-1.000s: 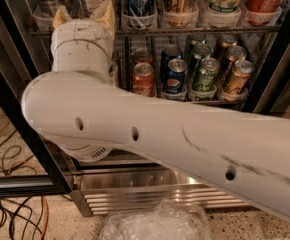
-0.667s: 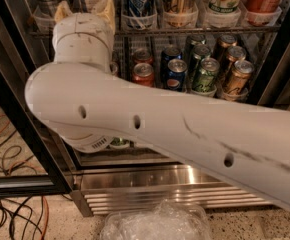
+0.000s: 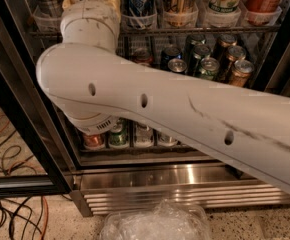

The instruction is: Pick blue plastic bottle from top shelf of fridge

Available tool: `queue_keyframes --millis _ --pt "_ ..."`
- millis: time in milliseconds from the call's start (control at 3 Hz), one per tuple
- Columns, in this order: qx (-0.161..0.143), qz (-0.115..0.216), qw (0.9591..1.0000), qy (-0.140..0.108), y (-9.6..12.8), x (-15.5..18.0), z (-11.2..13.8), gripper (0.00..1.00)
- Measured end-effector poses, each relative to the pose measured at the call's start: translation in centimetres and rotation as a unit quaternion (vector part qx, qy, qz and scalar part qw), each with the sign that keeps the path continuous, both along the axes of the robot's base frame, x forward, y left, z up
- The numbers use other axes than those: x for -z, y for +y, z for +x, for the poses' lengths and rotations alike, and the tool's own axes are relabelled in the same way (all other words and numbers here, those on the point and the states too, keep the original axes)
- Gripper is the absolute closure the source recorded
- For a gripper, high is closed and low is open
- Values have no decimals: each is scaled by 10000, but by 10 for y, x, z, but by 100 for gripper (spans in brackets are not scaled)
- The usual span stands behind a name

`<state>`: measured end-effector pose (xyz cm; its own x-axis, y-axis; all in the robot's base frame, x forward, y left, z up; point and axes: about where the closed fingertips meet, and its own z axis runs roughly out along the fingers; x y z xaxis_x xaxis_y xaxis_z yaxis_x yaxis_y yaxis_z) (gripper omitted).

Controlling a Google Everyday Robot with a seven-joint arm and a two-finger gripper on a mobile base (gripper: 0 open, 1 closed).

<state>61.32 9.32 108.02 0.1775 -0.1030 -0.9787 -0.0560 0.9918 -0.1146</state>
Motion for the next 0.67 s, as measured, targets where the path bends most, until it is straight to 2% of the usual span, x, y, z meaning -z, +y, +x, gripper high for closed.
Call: queue_keyframes --millis 667 --pt "-107 83 9999 107 5 0 27 41"
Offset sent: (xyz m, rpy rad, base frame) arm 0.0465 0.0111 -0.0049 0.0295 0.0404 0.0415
